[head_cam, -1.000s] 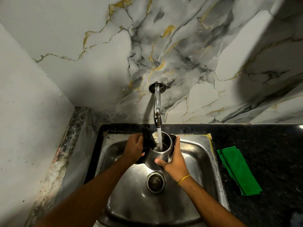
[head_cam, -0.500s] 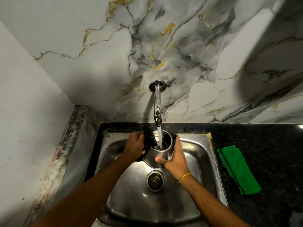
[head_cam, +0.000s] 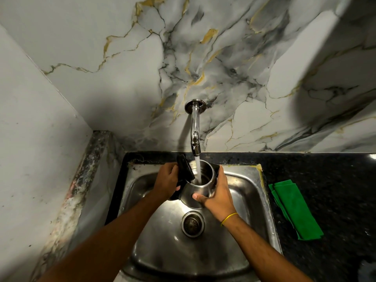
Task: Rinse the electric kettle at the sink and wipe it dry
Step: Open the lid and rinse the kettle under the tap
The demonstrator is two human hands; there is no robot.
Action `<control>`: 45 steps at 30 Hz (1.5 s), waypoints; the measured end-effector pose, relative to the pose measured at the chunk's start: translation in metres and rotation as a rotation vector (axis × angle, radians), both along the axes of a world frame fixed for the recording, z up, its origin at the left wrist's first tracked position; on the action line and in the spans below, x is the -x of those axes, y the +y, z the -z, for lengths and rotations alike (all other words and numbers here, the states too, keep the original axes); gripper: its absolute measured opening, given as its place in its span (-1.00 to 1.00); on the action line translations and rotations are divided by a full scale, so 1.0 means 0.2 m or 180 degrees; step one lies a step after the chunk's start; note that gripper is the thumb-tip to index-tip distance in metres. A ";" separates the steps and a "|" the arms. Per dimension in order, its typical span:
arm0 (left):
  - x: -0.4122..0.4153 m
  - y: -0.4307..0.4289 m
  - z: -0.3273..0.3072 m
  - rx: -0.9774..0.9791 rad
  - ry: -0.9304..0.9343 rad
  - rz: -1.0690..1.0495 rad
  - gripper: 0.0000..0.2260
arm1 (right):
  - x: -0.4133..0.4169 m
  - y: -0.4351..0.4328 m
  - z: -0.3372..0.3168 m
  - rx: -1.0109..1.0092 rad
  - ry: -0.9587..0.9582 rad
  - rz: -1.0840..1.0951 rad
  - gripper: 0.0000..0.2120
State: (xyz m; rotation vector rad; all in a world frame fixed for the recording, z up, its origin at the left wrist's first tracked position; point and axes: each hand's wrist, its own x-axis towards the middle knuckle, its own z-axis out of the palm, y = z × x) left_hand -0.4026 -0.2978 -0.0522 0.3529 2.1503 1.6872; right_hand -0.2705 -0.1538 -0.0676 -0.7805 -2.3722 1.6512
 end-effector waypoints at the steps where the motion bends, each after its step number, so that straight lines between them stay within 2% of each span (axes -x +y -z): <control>1: 0.00 0.00 0.00 -0.0004 -0.0016 0.0021 -0.65 | 0.00 0.00 0.00 0.0026 -0.0037 -0.0001 0.19; 4: -0.01 0.00 -0.01 0.0067 -0.0088 0.0024 -0.63 | 0.00 -0.01 -0.01 0.0009 -0.0107 -0.0001 0.26; 8: -0.01 0.01 -0.03 0.0170 -0.0134 -0.0044 -0.47 | 0.01 -0.02 -0.03 -0.0026 -0.0156 -0.0009 0.24; 12: -0.01 0.01 -0.03 0.0162 -0.0075 -0.0072 -0.61 | 0.02 -0.01 -0.02 0.0015 -0.0160 -0.0028 0.20; 16: -0.01 0.02 -0.04 0.0144 -0.0183 -0.0103 -0.65 | 0.02 0.00 -0.03 0.0004 -0.0156 -0.0036 0.14; 19: -0.02 0.03 -0.04 0.0163 -0.0305 -0.0176 -0.69 | 0.02 -0.01 -0.04 -0.0006 -0.0238 0.0009 0.22; 26: 0.04 0.03 0.03 0.0174 0.0087 0.0071 -0.61 | 0.02 0.01 -0.03 -0.0049 -0.0268 0.0044 0.19; 31: 0.04 0.03 0.04 0.0199 0.0029 0.0021 -0.62 | 0.03 0.01 -0.01 -0.0018 -0.0260 0.0007 0.29; 41: 0.00 0.02 0.01 0.0227 -0.0035 -0.0142 -0.64 | 0.02 0.02 0.01 0.0026 -0.0110 -0.0026 0.14; 45: 0.00 0.01 0.02 0.0199 0.0019 -0.0073 -0.63 | 0.01 0.01 0.00 0.0020 -0.0111 -0.0031 0.16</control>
